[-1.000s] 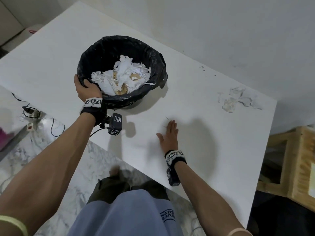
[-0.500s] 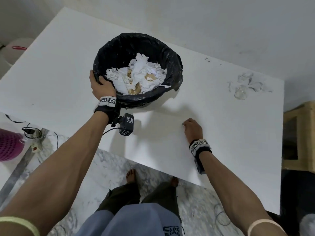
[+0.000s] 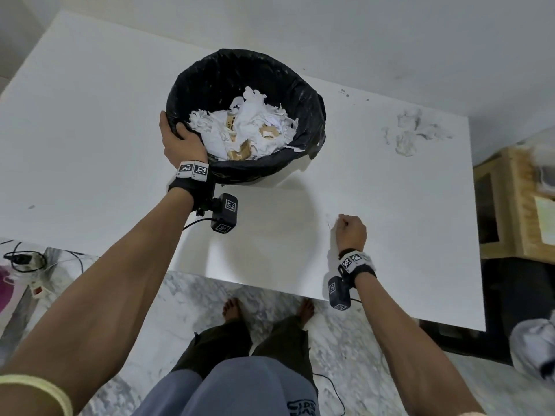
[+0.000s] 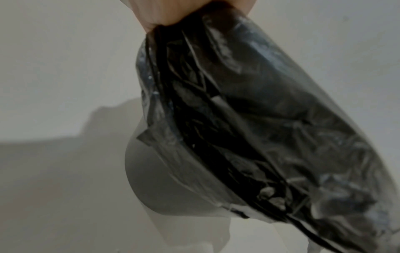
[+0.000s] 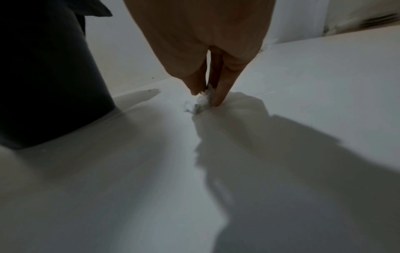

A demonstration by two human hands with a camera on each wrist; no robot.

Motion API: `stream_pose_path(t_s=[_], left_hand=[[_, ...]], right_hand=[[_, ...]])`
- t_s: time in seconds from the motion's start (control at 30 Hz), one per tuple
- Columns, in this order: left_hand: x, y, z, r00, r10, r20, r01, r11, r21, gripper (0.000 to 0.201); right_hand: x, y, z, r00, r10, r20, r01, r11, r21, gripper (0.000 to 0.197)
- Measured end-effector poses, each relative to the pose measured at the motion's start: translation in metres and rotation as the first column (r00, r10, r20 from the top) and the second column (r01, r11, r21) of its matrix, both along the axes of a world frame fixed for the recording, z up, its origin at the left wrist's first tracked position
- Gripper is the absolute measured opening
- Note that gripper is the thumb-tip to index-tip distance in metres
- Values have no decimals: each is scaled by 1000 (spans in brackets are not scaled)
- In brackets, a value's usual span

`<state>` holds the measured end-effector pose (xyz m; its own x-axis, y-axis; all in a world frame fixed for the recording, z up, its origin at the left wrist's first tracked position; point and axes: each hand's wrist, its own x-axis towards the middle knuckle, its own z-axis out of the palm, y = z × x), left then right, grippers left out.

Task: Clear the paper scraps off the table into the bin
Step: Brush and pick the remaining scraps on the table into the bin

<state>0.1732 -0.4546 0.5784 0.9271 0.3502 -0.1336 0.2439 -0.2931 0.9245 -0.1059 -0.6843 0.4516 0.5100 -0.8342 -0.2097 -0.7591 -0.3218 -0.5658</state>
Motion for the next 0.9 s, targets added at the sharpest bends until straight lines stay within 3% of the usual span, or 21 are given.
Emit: stream_pose_path(t_s=[0.13,0.27,0.37,0.47,0.53,0.77,0.9], left_hand=[[5,-1,-3,1000,-29,0,29,999,13,43],[7,1,-6,999,-44,5,44,999,14,43],[5,2,-3,999,-50,-8,50,999,4,43],[2,1,1,997,-68,-18,68,998,-1,44],[-2,-1,5,997,-81,-20,81,997,-2,44],[-26,-21,17,990,-138,-15,137,990,-32,44],[-42,-35,20,987,-154,-40,152,987,-57,43]], right_hand=[[11,31,-6,985,153,-75,-158,985,-72,20],[22,31,-4,967,211,-140,-224,971,-81,26],[25,9,8,976,120,-182,-124,992,-11,21],[23,-20,30,994,-61,-92,72,989,130,7],[25,-36,55,995,-99,-24,102,982,162,5],[80,-46,169,943,-23,331,-22,991,133,10],[121,-15,191,901,84,426,-114,992,45,11]])
